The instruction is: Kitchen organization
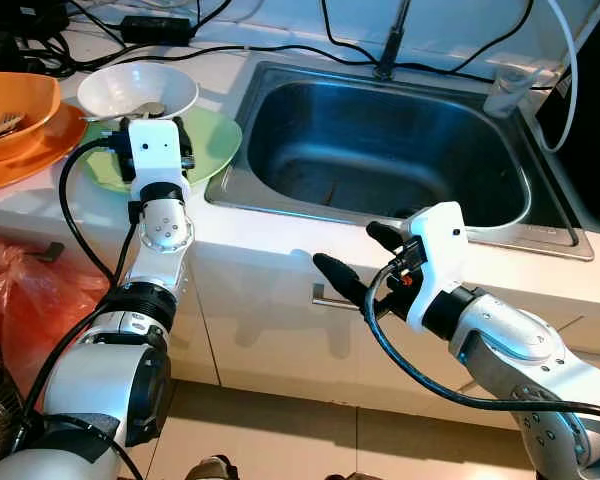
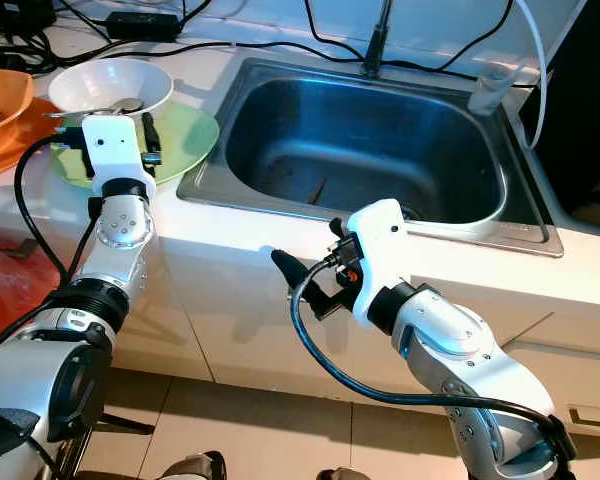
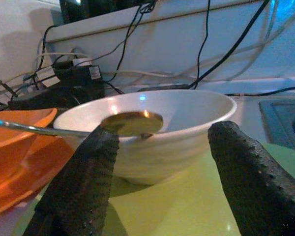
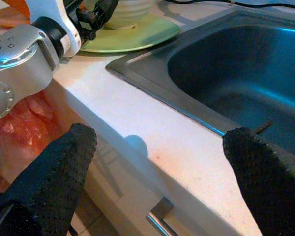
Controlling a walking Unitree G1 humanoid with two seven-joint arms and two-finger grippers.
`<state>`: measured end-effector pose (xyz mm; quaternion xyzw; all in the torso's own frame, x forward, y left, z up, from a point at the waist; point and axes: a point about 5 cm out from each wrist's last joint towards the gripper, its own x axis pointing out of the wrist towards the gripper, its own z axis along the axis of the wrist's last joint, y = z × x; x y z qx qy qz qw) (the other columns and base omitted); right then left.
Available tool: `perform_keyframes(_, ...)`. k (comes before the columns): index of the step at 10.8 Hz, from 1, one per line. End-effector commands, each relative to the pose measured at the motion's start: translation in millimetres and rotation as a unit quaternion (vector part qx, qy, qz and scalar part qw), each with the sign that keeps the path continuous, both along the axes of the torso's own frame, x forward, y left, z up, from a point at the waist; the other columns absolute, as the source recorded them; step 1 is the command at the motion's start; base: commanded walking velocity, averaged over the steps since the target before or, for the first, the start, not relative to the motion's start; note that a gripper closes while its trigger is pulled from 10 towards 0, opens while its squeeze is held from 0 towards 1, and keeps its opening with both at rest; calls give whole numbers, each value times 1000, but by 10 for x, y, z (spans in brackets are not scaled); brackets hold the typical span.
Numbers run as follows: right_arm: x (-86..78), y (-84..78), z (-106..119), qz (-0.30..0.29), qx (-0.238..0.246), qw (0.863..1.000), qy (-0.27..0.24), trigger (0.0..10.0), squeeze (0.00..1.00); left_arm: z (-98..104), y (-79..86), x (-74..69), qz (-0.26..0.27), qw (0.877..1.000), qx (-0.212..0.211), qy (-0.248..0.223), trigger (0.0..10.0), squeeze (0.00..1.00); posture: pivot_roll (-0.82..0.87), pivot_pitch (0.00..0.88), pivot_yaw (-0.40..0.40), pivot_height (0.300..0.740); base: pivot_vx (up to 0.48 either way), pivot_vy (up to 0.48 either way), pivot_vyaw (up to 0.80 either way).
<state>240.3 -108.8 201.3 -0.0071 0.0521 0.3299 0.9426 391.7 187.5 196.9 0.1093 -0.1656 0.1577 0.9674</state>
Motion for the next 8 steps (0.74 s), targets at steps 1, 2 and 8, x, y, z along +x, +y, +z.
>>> perform_keyframes(1,-15,-22,-6,-6,-3,1000,4,10000,0,70,-49,25,-6,1000,4,-10,0,0,-187,131,-65,740,0,0,0)
perform_keyframes(2,-23,-25,-13,-7,-3,1000,5,10000,0,78,-51,27,-4,1000,7,-12,0,0,-189,131,-63,740,0,0,0)
perform_keyframes(8,-20,-39,-10,-9,-5,1000,4,10000,0,169,2,55,20,999,21,-14,10000,0,-195,130,-66,740,0,0,0)
